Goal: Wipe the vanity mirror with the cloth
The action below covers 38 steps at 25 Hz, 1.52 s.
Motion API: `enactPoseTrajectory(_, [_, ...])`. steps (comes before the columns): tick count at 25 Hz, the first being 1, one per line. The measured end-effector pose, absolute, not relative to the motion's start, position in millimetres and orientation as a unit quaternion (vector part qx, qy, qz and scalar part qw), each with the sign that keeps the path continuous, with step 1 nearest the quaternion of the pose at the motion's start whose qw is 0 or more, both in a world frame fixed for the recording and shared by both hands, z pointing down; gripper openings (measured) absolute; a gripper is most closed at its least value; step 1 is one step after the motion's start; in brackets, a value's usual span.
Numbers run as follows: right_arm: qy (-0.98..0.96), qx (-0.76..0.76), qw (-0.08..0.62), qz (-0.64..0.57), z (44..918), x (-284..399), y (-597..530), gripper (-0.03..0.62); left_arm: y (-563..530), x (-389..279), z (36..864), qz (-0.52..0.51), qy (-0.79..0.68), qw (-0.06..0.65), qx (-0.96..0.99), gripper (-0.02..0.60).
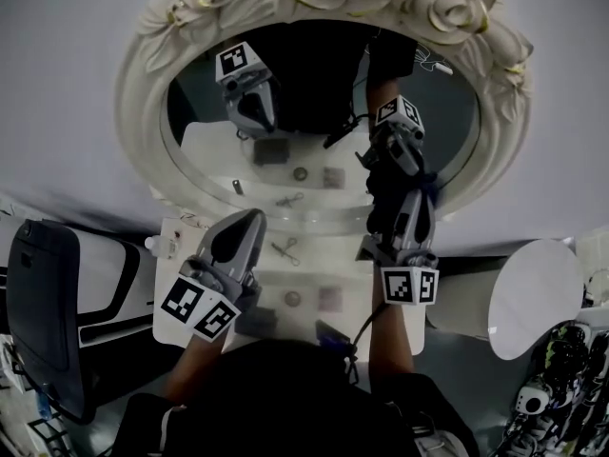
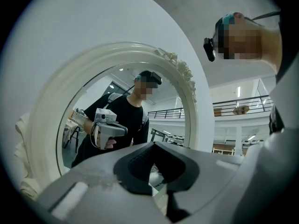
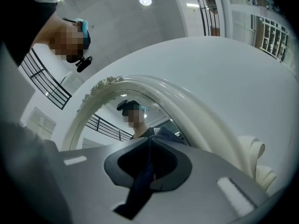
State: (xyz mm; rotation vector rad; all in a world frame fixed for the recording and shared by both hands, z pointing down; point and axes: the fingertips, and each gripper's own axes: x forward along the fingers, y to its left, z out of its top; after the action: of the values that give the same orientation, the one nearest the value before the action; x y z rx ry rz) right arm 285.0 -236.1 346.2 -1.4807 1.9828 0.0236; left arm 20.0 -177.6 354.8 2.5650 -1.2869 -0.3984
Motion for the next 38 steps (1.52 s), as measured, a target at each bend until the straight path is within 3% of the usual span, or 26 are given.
enactPoseTrajectory(38, [0.812, -0.512, 0.272, 0.069, 287, 133, -234, 0.025, -148, -70, 339, -0.197, -0.449, 0.114, 0.864, 0.005])
